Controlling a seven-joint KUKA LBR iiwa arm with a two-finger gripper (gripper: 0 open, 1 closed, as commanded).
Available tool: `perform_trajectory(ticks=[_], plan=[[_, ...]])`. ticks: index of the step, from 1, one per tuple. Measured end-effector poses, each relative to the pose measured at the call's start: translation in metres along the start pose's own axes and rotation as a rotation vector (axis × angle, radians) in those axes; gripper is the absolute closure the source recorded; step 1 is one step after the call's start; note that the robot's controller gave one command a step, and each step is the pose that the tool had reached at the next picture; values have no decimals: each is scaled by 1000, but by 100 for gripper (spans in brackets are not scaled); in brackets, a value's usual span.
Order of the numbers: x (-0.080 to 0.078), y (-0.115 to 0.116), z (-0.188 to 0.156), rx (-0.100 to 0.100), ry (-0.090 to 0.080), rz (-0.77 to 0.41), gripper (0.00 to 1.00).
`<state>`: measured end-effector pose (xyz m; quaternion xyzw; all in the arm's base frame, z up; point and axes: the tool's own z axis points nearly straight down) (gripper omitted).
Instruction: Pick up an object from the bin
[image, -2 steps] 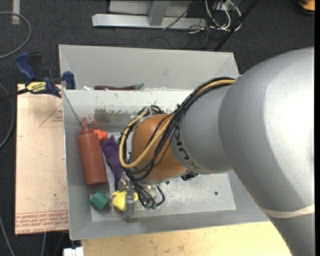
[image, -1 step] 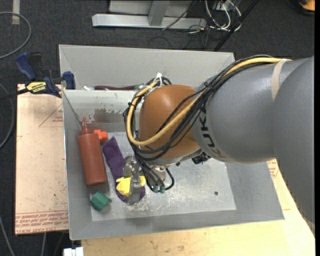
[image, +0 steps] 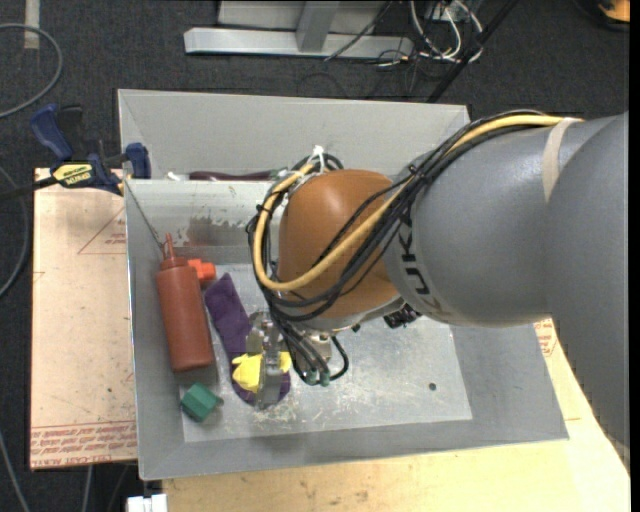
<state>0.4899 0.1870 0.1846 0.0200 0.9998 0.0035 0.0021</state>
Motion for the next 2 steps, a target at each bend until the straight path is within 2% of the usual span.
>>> perform_trajectory(ticks=[1, 2], plan=[[0, 0, -1, 0, 1, 0, 100], [-10, 0, -41, -2, -6, 14, 100]])
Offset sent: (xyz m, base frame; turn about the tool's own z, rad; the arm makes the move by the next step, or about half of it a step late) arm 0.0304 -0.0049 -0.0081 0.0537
